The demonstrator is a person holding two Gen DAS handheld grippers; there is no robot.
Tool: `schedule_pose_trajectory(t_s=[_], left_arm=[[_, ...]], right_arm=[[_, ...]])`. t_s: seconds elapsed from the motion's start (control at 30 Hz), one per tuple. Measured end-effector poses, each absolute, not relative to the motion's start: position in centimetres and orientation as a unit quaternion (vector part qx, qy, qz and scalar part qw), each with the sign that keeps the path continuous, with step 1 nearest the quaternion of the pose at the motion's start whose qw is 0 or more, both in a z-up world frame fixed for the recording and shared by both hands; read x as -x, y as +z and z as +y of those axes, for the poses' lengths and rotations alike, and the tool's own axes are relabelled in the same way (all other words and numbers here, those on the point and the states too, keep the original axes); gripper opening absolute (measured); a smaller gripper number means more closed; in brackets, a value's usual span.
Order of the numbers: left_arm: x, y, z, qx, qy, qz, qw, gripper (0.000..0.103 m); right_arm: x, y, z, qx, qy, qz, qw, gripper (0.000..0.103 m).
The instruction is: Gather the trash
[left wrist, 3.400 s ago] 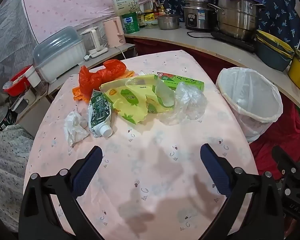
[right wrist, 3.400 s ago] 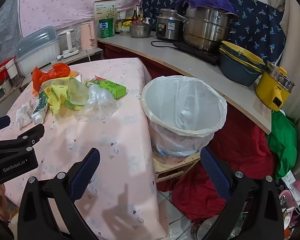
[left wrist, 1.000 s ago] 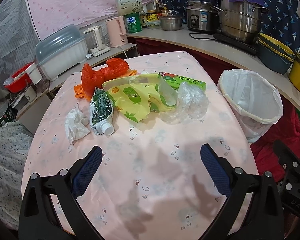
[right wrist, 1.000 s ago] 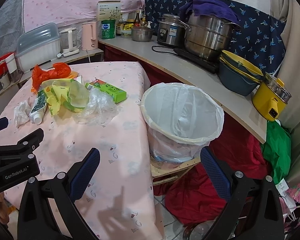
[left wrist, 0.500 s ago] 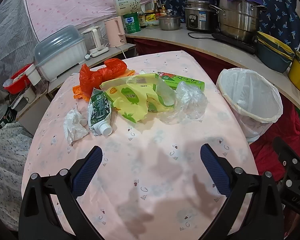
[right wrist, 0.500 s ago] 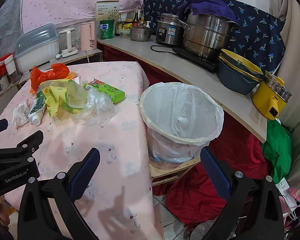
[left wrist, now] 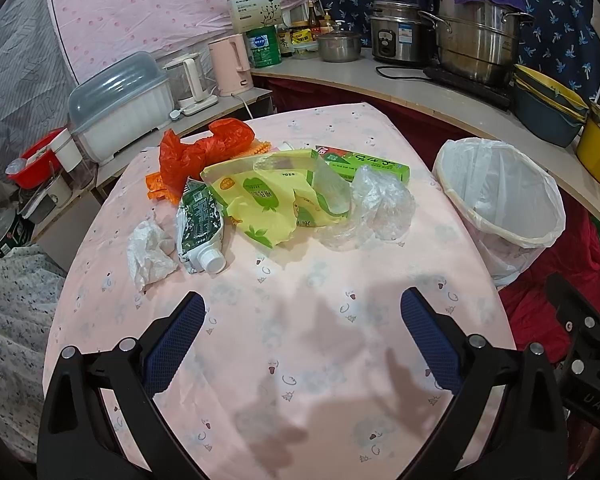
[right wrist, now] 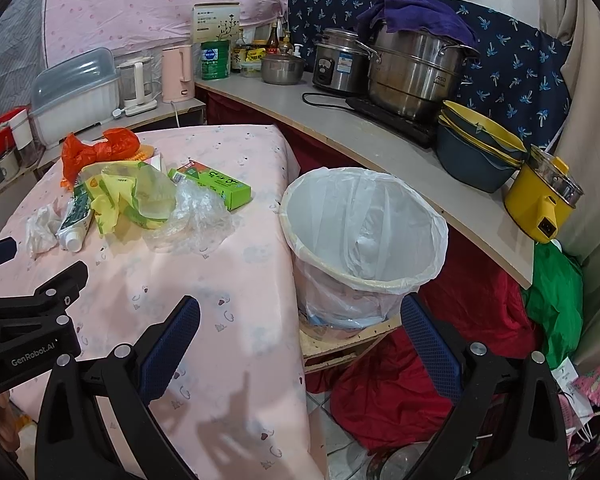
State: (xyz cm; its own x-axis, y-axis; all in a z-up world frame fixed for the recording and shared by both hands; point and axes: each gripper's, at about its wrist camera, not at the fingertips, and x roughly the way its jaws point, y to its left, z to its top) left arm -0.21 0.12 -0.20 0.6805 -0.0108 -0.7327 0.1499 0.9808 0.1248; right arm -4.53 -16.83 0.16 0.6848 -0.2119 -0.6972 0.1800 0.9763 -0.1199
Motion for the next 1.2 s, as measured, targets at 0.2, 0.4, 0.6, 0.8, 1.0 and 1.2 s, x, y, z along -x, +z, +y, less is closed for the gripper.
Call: schedule_pose_trajectory(t_s=[0.2, 0.4, 0.6, 0.8, 1.0, 1.2], left_arm=[[0.1, -0.1, 0.0, -0.088, -0.044, 0.397, 0.913, 0.094], [0.0, 0.0, 0.0, -0.087, -0.046, 0.397, 0.912, 0.094], [-0.6, 0.4, 0.4, -0.077, -0.056, 0.395, 0.914, 0.094], [-1.3, 0.3, 2.0, -0.057, -0.059, 0.382, 0.92, 0.094], [-3.2, -0.5, 4.9, -0.043, -0.027, 0.385, 0.922, 0.094], [-6.5, -1.9, 10.2, -0.013, 0.027, 0.401, 0.915, 0.094]], right_arm=[[4.3, 0.3, -16.9, 0.022, -0.108, 0.381, 0.918, 0.096], [4.0, 0.4, -17.0, 0.023, -0.108, 0.38, 0.918, 0.096], [3.7, 0.6, -16.9, 0.022, -0.11, 0.377, 0.919, 0.096], [2.2, 0.7, -15.8, 0.014, -0.108, 0.371, 0.922, 0.096], [0.0, -0.1, -14.9, 0.012, -0.099, 0.372, 0.923, 0.096], [-2.7, -1.1, -13.6, 0.002, -0.081, 0.375, 0.923, 0.096]])
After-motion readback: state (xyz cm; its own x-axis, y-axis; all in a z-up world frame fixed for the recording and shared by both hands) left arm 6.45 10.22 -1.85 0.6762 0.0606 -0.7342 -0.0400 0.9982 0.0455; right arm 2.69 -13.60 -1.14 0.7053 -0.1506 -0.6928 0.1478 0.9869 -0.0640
